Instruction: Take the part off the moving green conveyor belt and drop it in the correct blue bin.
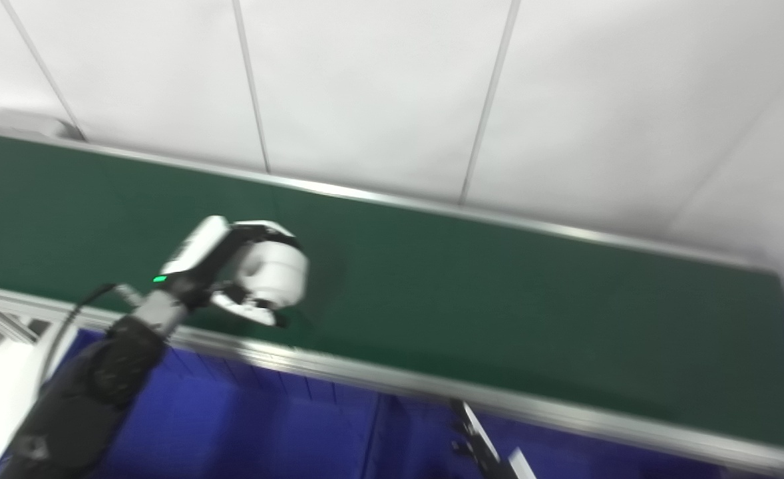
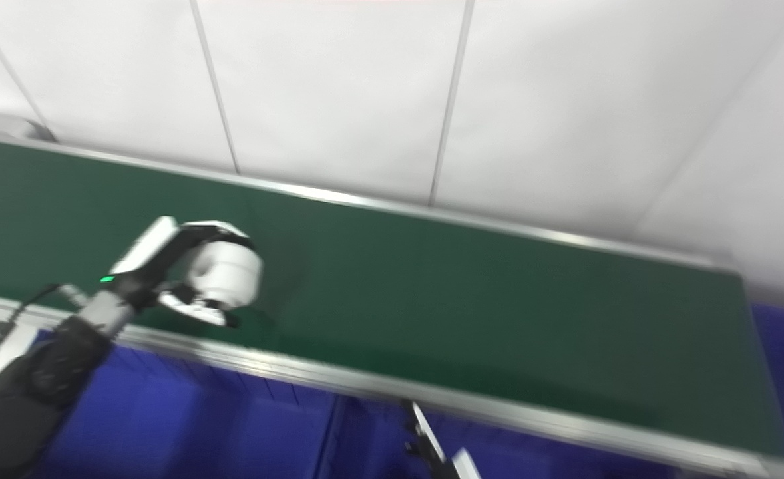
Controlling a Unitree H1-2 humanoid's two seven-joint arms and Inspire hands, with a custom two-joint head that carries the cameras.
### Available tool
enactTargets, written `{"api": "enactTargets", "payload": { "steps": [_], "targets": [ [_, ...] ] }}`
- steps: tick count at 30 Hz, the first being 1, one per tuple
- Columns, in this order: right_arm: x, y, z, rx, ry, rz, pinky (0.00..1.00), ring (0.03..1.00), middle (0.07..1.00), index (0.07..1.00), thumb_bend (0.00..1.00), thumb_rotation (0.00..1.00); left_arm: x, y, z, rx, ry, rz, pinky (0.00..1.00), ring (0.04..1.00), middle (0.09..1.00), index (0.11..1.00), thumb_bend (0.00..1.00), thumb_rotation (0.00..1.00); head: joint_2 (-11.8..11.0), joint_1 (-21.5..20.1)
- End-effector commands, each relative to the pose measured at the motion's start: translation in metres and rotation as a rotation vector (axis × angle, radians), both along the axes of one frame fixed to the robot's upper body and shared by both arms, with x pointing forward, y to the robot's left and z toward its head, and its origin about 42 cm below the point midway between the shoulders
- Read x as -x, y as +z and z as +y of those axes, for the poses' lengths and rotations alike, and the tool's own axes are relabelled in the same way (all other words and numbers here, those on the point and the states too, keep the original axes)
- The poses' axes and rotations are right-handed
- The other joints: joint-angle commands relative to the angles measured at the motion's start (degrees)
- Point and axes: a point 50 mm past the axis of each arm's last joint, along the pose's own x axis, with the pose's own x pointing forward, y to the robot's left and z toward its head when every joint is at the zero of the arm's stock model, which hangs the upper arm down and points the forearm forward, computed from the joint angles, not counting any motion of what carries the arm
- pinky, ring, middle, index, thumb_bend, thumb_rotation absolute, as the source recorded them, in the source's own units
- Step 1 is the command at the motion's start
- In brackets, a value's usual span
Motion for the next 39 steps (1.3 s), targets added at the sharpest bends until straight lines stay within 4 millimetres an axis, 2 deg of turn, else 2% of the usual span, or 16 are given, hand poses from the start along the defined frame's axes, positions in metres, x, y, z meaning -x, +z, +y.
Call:
{"api": "enactTargets", "payload": {
  "steps": [1,3,7,11,20,23,29,39],
  "targets": [
    [-0.003,0.010,0.006,-0.024,-0.004,-0.032,0.89,0.956,0.980,1.000,0.85,0.70,0.006,0.012,0.003,0.046,-0.036,-0.059,0.46,0.434,0.514,0.509,0.50,0.00,0.1,0.0],
    [-0.004,0.012,0.008,-0.018,-0.010,-0.039,0.90,0.960,0.982,1.000,0.86,0.72,0.021,0.005,0.003,0.059,-0.042,-0.032,0.47,0.436,0.516,0.506,0.50,0.00,2.0,-0.8],
    [-0.009,0.019,0.013,-0.012,-0.012,-0.049,0.88,0.956,0.988,1.000,0.86,0.74,0.048,-0.005,-0.002,0.071,-0.058,0.007,0.48,0.445,0.514,0.501,0.50,0.00,4.4,-1.3],
    [-0.013,0.022,0.015,-0.010,-0.018,-0.057,0.87,0.946,0.981,1.000,0.87,0.74,0.076,-0.011,-0.008,0.067,-0.068,0.028,0.48,0.447,0.516,0.495,0.50,0.00,5.3,-0.9],
    [-0.019,0.018,0.016,-0.003,-0.013,-0.061,0.83,0.925,0.965,1.000,0.88,0.75,0.122,-0.038,-0.025,0.075,-0.090,0.137,0.44,0.424,0.518,0.508,0.50,0.00,5.0,0.8],
    [-0.021,0.016,0.016,0.001,-0.010,-0.056,0.83,0.921,0.960,1.000,0.89,0.76,0.130,-0.046,-0.029,0.070,-0.085,0.154,0.48,0.465,0.513,0.482,0.50,0.00,4.6,1.3],
    [-0.024,0.014,0.018,0.020,-0.012,-0.050,0.80,0.908,0.952,1.000,0.90,0.77,0.139,-0.067,-0.027,0.061,-0.064,0.220,0.49,0.464,0.519,0.478,0.50,0.00,3.9,2.0],
    [-0.030,0.007,0.025,0.025,0.001,-0.053,0.81,0.906,0.931,1.000,0.92,0.79,0.126,-0.111,-0.029,-0.035,-0.032,0.298,0.48,0.443,0.507,0.509,0.50,0.00,2.8,2.5]
  ]
}}
